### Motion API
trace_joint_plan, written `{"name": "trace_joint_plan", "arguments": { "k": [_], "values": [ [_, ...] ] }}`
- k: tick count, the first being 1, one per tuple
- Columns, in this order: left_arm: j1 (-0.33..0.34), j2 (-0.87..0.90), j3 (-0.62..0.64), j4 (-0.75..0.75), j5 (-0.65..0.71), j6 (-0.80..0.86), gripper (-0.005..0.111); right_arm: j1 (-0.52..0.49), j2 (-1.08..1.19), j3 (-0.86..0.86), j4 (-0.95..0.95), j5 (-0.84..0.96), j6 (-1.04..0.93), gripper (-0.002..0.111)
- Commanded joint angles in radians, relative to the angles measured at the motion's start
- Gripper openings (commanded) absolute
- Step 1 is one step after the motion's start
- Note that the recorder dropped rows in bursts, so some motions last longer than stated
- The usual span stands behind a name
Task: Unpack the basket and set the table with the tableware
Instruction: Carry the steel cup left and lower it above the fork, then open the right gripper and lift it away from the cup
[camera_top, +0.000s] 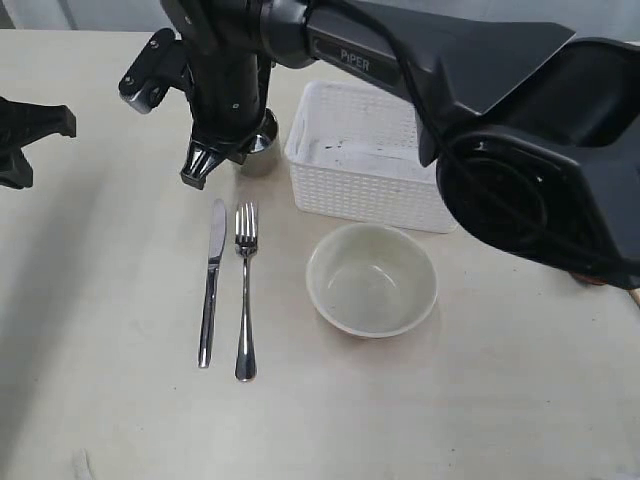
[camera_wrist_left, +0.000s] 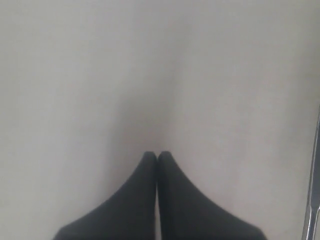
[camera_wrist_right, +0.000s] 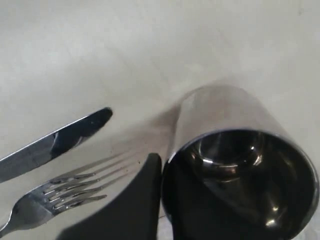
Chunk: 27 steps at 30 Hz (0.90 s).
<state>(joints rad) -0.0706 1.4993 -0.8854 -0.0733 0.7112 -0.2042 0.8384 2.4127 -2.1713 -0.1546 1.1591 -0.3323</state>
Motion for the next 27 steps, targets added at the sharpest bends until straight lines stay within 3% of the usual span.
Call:
{"name": "trace_joint_plan", "arguments": {
  "k": [1,27],
  "values": [
    [0.003,0.001,0.007,-0.011,-0.01,0.006,0.0,0.003,-0.011,0.0,0.018,0.021,-0.035,-0.001],
    [-0.011,0.003,0.007,-0.016,-0.018,0.016,0.0,0.001,-0.047,0.0,0.087,0.038,-0.118,0.003]
  ]
}}
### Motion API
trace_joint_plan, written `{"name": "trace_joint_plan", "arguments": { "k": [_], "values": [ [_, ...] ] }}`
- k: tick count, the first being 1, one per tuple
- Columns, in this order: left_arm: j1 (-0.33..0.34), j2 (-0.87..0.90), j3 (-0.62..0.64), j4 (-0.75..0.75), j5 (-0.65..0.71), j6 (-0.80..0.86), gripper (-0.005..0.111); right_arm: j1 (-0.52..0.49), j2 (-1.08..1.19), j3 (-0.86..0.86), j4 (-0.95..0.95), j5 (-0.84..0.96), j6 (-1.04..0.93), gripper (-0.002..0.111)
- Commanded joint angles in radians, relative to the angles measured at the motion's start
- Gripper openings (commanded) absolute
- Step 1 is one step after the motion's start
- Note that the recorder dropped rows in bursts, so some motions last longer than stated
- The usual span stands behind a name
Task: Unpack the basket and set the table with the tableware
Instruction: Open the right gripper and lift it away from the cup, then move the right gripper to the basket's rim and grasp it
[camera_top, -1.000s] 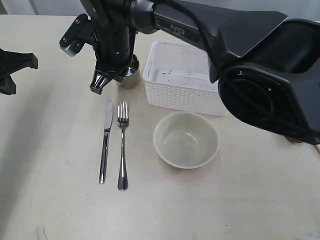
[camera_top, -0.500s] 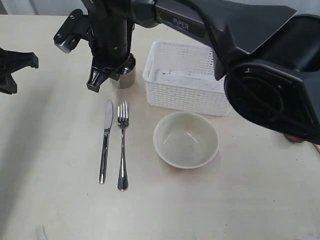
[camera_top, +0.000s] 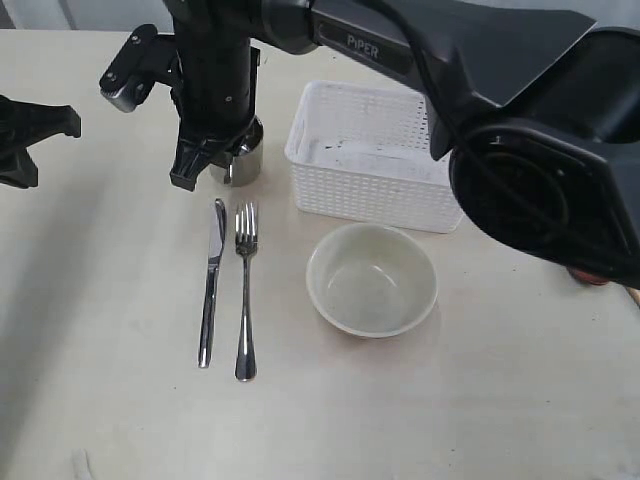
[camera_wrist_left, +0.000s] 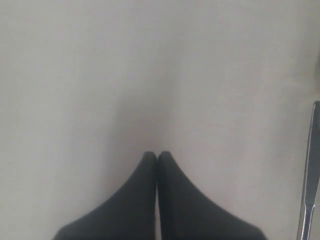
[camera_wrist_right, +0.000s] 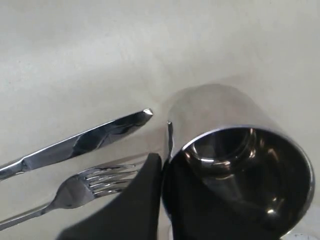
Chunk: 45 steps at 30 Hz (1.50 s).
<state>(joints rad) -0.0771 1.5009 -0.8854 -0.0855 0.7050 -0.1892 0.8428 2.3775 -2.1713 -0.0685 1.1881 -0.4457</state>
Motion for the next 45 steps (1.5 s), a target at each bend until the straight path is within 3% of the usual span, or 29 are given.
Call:
{"name": "trace_joint_plan", "arguments": {
  "k": [1,4,5,18,28,36,38,41,45],
  "values": [
    [-0.004,0.001,0.007,-0.004,-0.012,0.001,0.0,-0.004,-0.011,0.0,0.001,0.009,-0.005,0.009],
    [-0.004,0.001,0.007,-0.004,-0.014,0.002,0.0,-0.004,-0.009,0.0,0.001,0.007,-0.005,0.032],
    [-0.004,0.001,0.007,-0.004,-0.014,0.002,0.0,-0.004,-0.009,0.0,0.001,0.007,-0.003,0.034],
    [-0.004,0.001,0.007,-0.013,-0.017,0.009,0.0,-0.006,-0.009,0.0,-0.098,-0.017,0.064,0.031],
    [-0.004,0.001,0.007,-0.015,-0.023,0.009,0.0,-0.025,-0.015,0.0,-0.059,-0.025,0.09,0.031],
    [-0.004,0.001,0.007,-0.017,-0.023,0.011,0.0,-0.027,-0.176,0.0,-0.034,0.021,0.091,0.031],
    [-0.004,0.001,0.007,-0.022,-0.023,0.011,0.0,-0.027,-0.239,0.0,-0.061,0.033,0.113,0.024],
    [-0.004,0.001,0.007,-0.022,-0.017,0.011,0.0,-0.039,-0.307,0.0,-0.09,0.033,0.12,0.0],
    [-0.004,0.001,0.007,-0.069,-0.015,0.05,0.0,-0.109,-0.401,0.079,-0.09,0.033,0.181,0.0]
  ]
}}
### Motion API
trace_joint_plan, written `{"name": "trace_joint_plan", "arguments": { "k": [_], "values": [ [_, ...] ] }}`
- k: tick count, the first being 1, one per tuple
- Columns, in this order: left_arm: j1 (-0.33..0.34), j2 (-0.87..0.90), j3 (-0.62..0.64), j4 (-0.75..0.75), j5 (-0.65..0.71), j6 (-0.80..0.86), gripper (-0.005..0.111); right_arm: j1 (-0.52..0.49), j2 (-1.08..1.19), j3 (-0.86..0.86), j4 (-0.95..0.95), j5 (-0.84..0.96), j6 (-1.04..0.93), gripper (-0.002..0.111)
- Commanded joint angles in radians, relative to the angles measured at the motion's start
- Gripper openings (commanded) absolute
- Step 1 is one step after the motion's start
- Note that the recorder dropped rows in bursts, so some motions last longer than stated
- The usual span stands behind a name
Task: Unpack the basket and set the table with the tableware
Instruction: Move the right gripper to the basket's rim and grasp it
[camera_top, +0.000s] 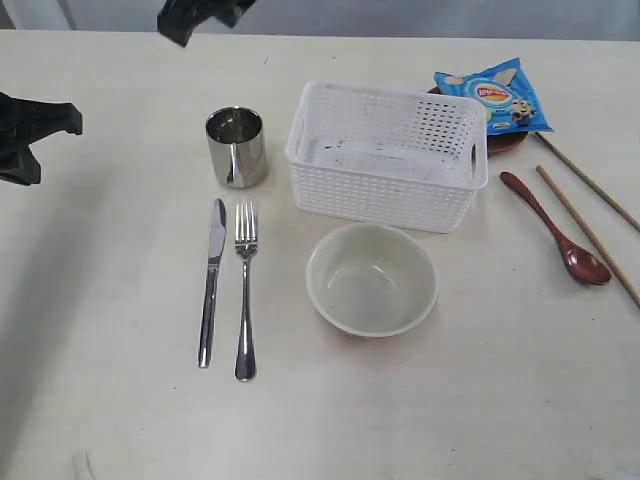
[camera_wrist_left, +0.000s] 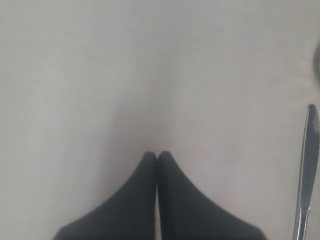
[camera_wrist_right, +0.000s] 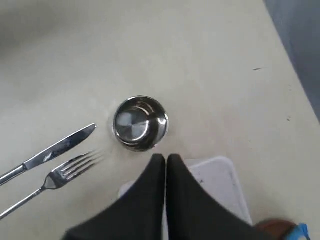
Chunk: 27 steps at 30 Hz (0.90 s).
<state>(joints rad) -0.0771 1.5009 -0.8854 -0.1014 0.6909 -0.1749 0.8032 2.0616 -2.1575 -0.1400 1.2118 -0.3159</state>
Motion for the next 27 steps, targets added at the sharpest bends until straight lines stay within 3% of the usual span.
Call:
{"name": "trace_joint_plan", "arguments": {
  "k": [1,9,14,19,27],
  "values": [
    [-0.004,0.001,0.007,-0.069,-0.001,0.045,0.0,-0.09,-0.107,0.096,-0.019,0.009,0.065,0.0],
    [-0.012,0.001,0.007,-0.095,-0.001,0.07,0.0,-0.316,-0.322,0.528,0.119,-0.013,0.037,-0.001],
    [-0.063,0.001,0.017,-0.089,-0.014,0.078,0.0,-0.345,-0.377,0.761,0.152,-0.134,-0.028,-0.001],
    [-0.077,0.001,0.027,-0.083,-0.014,0.082,0.0,-0.343,-0.374,0.868,0.15,-0.162,-0.039,-0.001],
    [-0.077,0.001,0.027,-0.087,-0.024,0.09,0.0,-0.343,-0.372,0.873,0.165,-0.168,-0.079,0.0]
  ]
}}
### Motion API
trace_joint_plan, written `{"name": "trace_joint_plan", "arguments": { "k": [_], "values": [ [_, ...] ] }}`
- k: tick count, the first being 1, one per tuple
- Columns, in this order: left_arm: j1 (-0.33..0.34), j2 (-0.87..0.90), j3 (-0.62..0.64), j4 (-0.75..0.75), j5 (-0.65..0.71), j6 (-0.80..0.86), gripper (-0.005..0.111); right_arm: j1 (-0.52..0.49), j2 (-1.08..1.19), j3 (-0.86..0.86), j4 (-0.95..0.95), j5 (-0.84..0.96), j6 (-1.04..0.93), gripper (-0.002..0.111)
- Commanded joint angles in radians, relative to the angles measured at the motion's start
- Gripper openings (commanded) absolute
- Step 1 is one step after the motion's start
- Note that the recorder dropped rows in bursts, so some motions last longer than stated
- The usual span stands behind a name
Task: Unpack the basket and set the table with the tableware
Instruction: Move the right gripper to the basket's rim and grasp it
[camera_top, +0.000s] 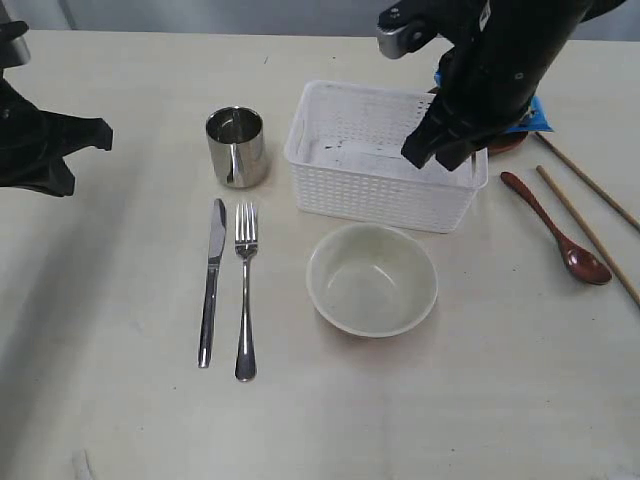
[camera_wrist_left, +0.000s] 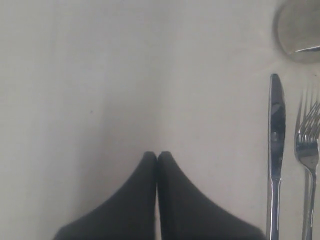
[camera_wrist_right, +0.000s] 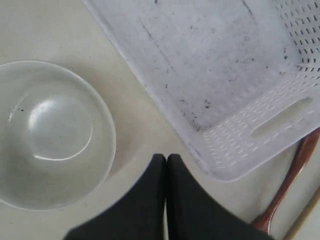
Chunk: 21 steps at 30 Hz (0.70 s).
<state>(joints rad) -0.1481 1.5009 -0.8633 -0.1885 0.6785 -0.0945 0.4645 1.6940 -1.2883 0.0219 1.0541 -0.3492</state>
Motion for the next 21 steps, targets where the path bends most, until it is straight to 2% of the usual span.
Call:
{"name": "trace_joint_plan", "arguments": {
  "k": [1,4,6,8,11,17,21],
  "values": [
    [-0.006,0.001,0.005,0.001,-0.011,0.009,0.0,-0.004,-0.004,0.004,0.003,-0.02,-0.058,0.0],
    [-0.006,0.001,0.005,0.001,-0.011,0.009,0.0,-0.004,0.003,0.004,0.003,-0.044,-0.097,0.005],
    [-0.006,0.001,0.005,0.001,-0.011,0.009,0.0,-0.004,0.013,0.002,0.003,-0.046,-0.128,0.018],
    [-0.006,0.001,0.005,0.001,-0.011,0.009,0.0,-0.004,0.029,-0.002,0.003,-0.05,-0.133,0.035],
    [-0.006,0.001,0.005,0.001,-0.011,0.009,0.0,-0.004,0.06,-0.002,0.017,-0.056,-0.149,0.052],
    [-0.006,0.001,0.005,0.001,-0.011,0.009,0.0,-0.004,0.112,-0.003,0.022,-0.092,-0.202,0.045],
    [-0.006,0.001,0.005,0.001,-0.014,0.009,0.0,-0.004,0.141,-0.038,0.023,-0.093,-0.202,0.045]
  ]
}}
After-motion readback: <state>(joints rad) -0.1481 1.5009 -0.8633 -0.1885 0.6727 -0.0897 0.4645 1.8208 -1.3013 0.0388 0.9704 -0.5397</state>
